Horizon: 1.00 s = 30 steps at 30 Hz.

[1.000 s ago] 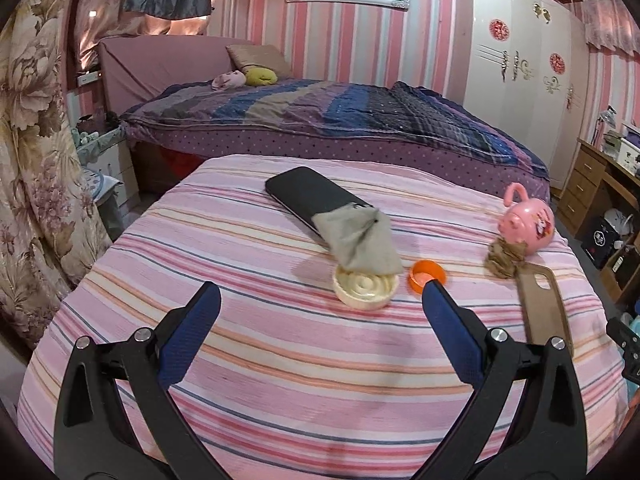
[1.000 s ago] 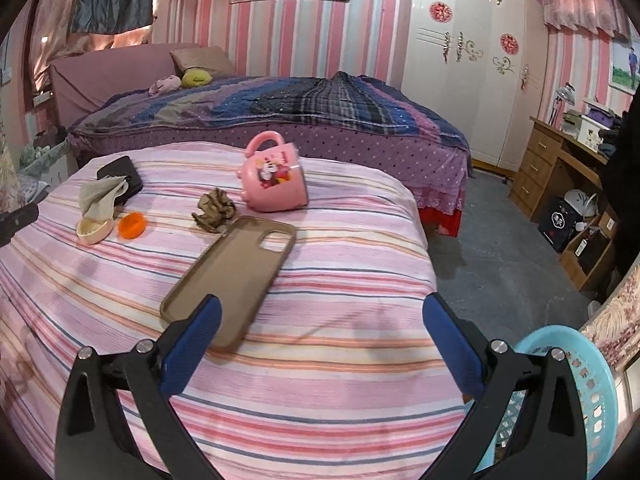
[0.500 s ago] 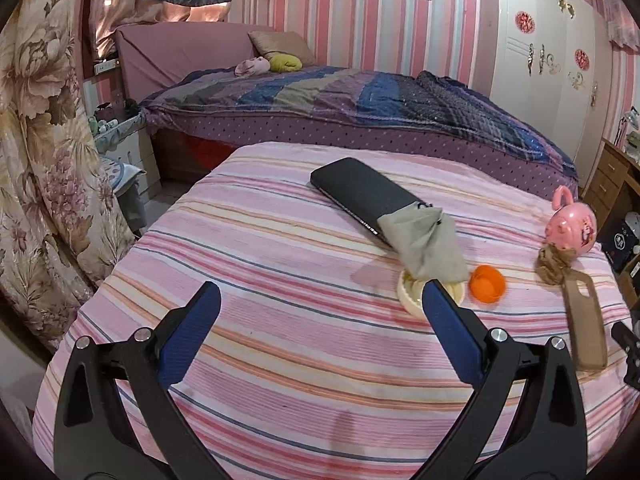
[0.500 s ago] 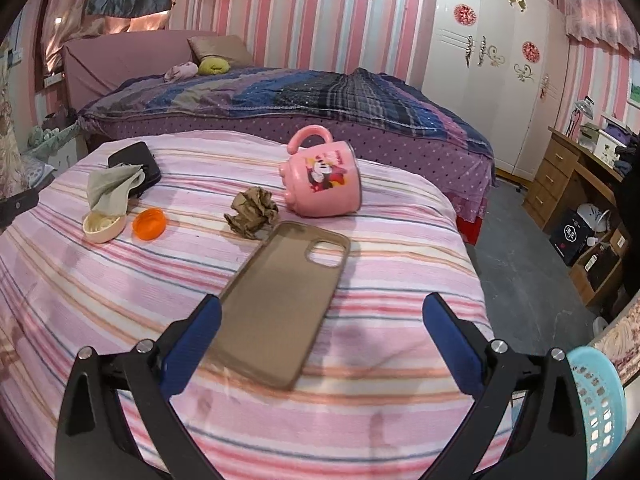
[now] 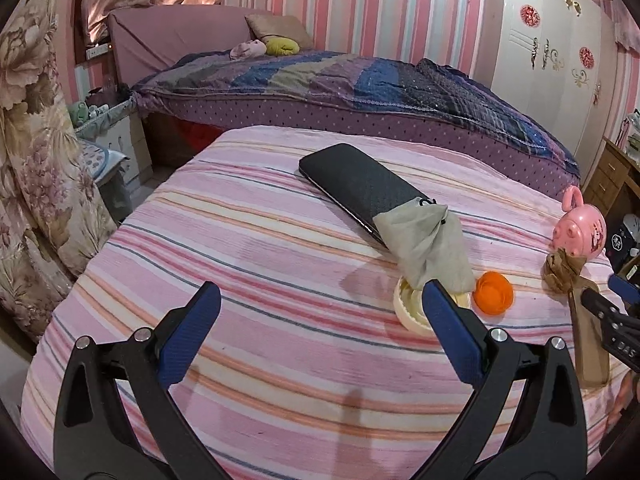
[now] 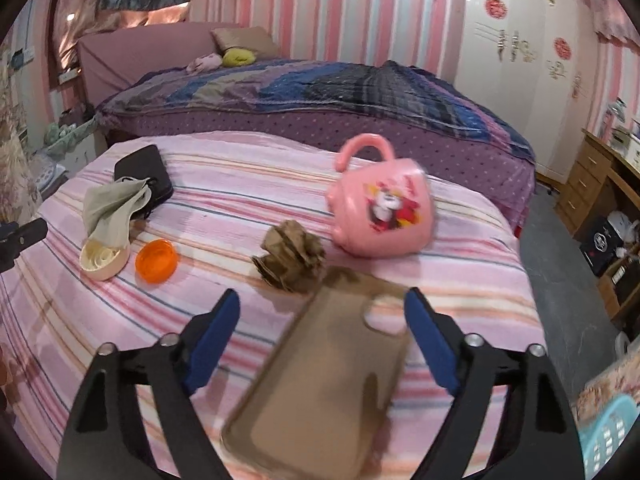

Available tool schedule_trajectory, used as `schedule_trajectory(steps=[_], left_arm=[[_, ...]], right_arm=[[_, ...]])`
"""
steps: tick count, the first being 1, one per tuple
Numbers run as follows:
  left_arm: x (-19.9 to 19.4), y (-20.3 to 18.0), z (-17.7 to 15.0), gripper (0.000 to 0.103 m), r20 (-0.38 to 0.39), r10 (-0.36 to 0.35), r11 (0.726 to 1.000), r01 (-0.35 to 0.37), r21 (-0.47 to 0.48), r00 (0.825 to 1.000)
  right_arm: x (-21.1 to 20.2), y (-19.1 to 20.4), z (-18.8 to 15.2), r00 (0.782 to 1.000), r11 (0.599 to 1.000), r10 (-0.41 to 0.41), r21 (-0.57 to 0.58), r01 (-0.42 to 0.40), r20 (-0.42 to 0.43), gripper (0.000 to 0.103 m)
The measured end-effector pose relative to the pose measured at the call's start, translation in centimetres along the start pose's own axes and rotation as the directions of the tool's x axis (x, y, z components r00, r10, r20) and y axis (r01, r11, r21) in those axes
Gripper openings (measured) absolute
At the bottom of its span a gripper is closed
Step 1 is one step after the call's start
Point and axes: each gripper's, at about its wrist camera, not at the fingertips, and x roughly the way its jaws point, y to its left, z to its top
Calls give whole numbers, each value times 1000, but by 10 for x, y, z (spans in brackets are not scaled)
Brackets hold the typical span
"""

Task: Collect trash
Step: 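Grasp the grey cloth with the left tool while the right tool grasps brown crumpled paper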

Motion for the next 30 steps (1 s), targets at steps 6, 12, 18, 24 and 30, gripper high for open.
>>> schedule_trajectory(steps=[6,12,18,24,30], left_arm=[[7,-10,4,97,-15,-29,999,29,-15,999],[13,-23,6,97,-18,-37,999,37,5,999],[25,-29,9,97,-40,-60,998,60,-12,997],[36,-36,11,85,-43,-53,999,52,-17,998],[50,-39,13,37,-71,-94,996,92,-21,993]], right_arm=[[15,11,13,1000,999,18,-38,-19,-13,62],[31,12,18,998,998,45,-34,-46,-36,47],[36,14,18,999,998,31,-59,-32,-25,33],[33,5,16,999,998,45,-42,-45,7,19],[24,5,18,998,997,54,-60,-51,35,12]])
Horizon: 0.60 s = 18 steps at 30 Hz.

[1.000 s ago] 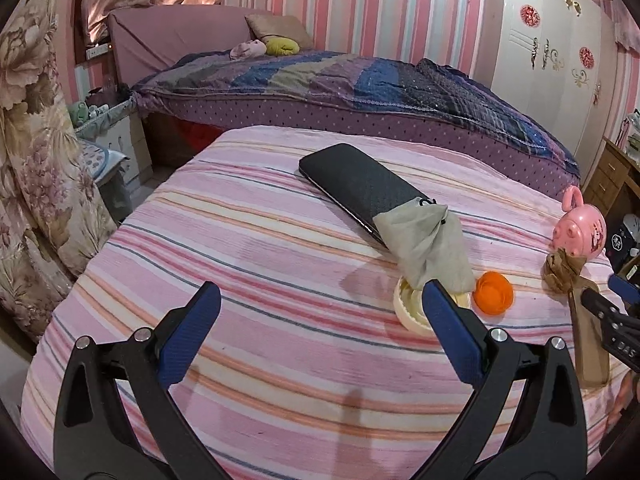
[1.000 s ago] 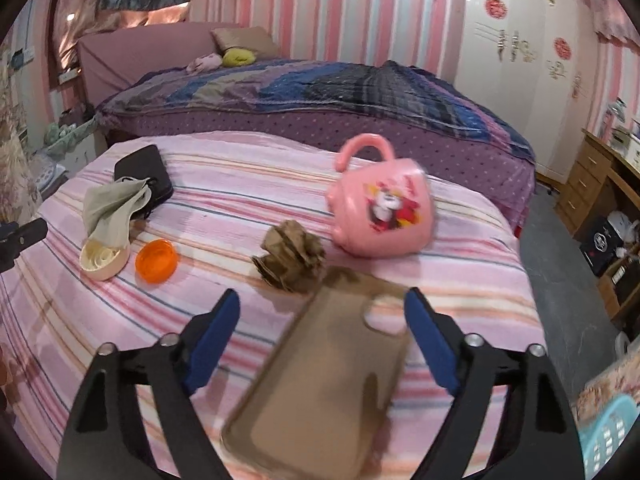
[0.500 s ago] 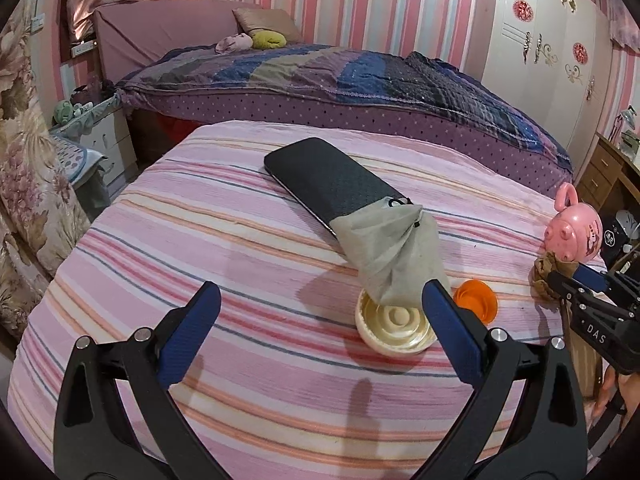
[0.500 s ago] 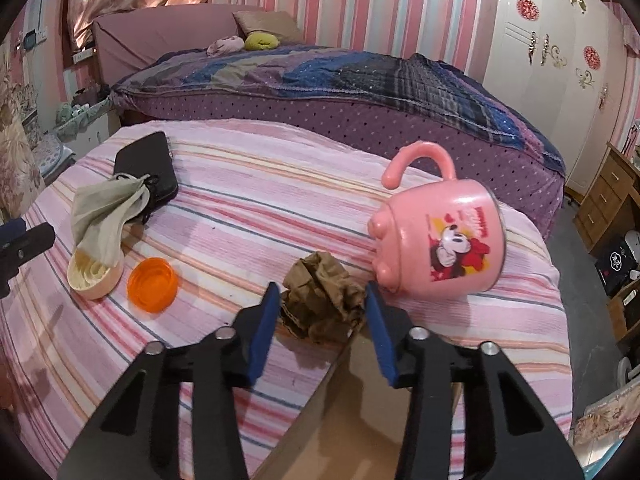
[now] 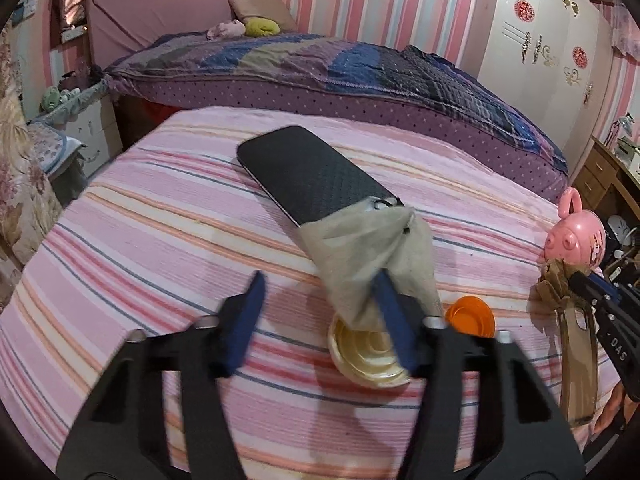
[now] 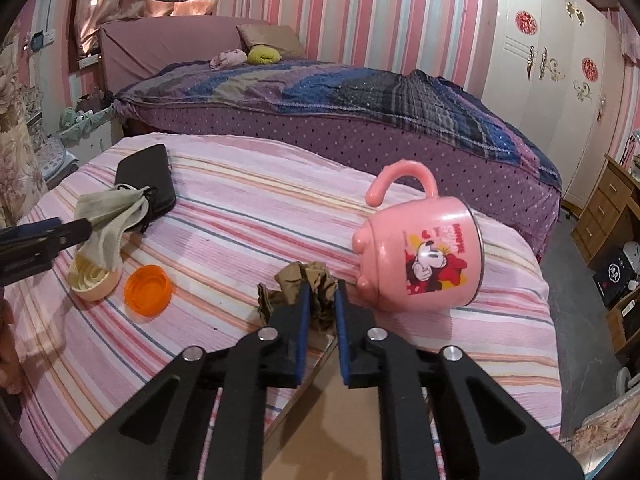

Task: Collect trash
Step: 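Grasp the grey cloth with the left tool while the right tool grasps brown crumpled paper, then carry the grey cloth and brown paper over the basket with both tools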

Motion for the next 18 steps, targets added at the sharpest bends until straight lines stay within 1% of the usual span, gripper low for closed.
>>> schedule_trajectory(steps=[1,2,4,6,7,8,18], left_arm=[[2,0,0,30,-12,-16,1000,16,1,1000],[3,-1,0,21,-16,-33,999,33,0,999],[1,-2,-1,17,-2,-44,999,44,1,999],[-4,-2,-1,11,17,-51,999,51,6,999],[-6,-3,-2,9,26,-52,999,52,9,998],[-9,-4,-1,6,32,-54,999,53,10,998],[-44,-8,-2,5,93,-69,998,68,14,993]], right_arm=[[-3,0,0,1000,1000,4,-1,-4,6,12],[-4,-1,1,1000,1000,5,-1,-5,9,12],[-10,-1,-2,1000,1000,12,1,-12,18,12],[-13,-1,-5,1000,1000,15,3,-15,21,12],[-15,-2,-7,1000,1000,14,2,-14,21,12],[-16,-2,-8,1000,1000,12,0,-12,22,12],[-36,-4,-15,998,1000,5,-2,-5,58,12]])
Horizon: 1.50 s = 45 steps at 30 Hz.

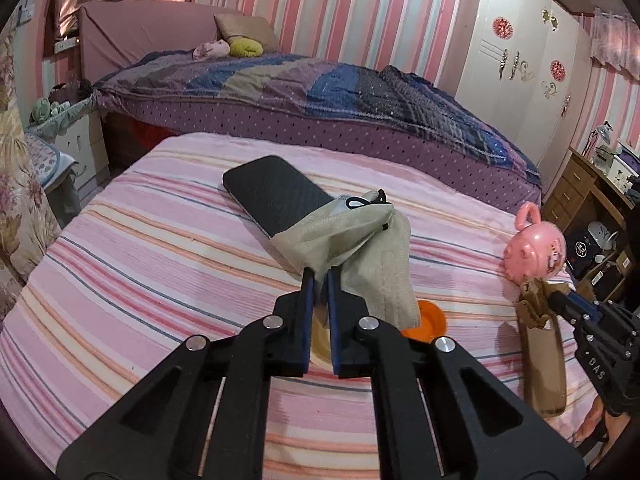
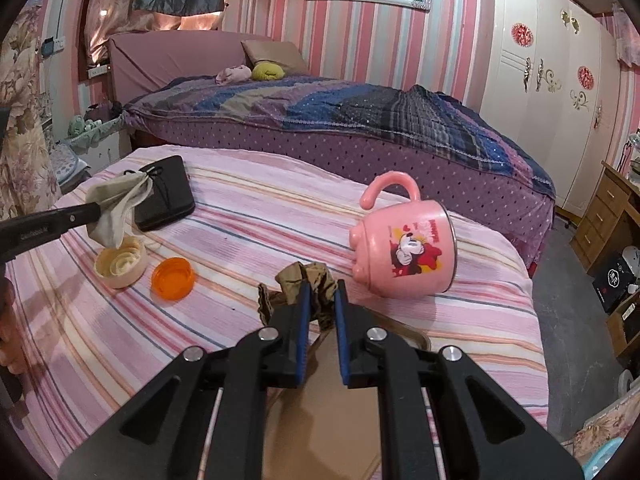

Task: Collect trash
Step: 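Carry the grey cloth and brown paper over the basket with both tools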

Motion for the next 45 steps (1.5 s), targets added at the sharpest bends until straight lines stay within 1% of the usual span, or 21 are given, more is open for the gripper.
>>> schedule_trajectory(steps=[9,13,21,27,30,34,40,45], left_arm=[[-40,-30,-8,5,54,-4,998,1,66,999],[-64,-43,-22,5,71,-19,996,12,93,997],[-95,-62,-52,5,83,4,985,-19,171,997],[-110,-72,-73,5,70,-2,981,-12,194,998],[-117,-73,-90,5,48,-10,986,2,169,999],[-128,-82,-112,5,43,4,982,-12,189,999],[-139,-94,-135,5,38,-6,980,-2,199,999],[-143,-104,-145,6,25,-12,981,7,195,1000]], right_arm=[[-33,-7,-4,999,999,-31,-18,32,42,12],[-53,-18,-12,998,999,-32,13,32,61,12],[-97,-30,-31,996,998,-62,19,61,72,12],[-135,-46,-53,993,996,-82,46,78,85,12],[-157,-55,-67,992,994,-91,64,86,88,12],[-169,-58,-80,992,993,-95,74,89,85,12],[-192,-65,-99,991,993,-103,67,97,81,12],[-207,-78,-113,988,990,-127,80,120,86,12]])
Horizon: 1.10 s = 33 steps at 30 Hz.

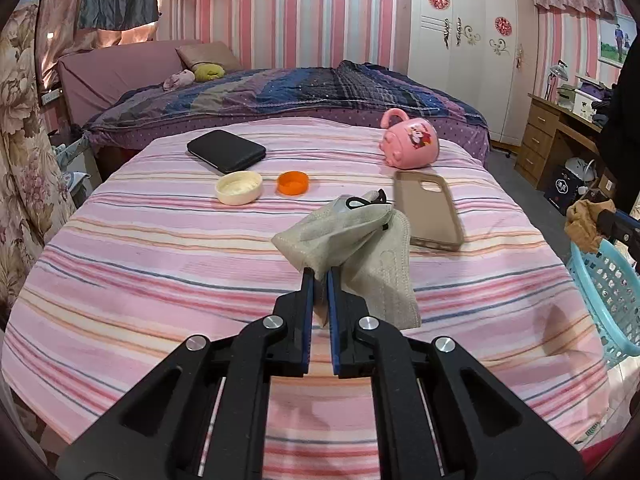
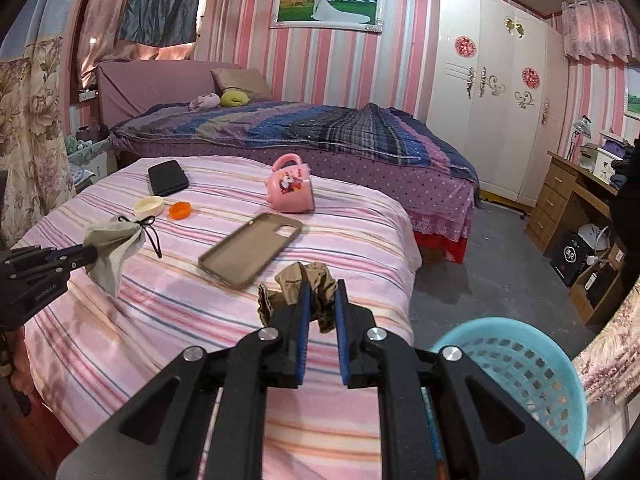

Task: Collect trash
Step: 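Carry the grey cloth and brown paper over the basket with both tools, then open both tools to drop the cloth and paper into the basket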

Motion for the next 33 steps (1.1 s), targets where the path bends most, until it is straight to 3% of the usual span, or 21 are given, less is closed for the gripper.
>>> schedule_trajectory(steps=[10,18,28,33], left_arm=[[-10,-46,3,6,23,-59,998,59,15,998],[-6,-103,9,6,22,-131,990,130,53,991],[2,-192,10,6,-10,-253,959,252,132,967],[7,-242,6,6,-39,-318,931,320,176,947]], right_arm=[[-25,-61,-17,995,992,-96,82,95,12,12],[-36,-118,-34,976,968,-215,130,217,-29,12],[-48,-183,-59,941,926,-329,165,339,-84,12],[-49,-207,-70,939,916,-326,211,342,-109,12]])
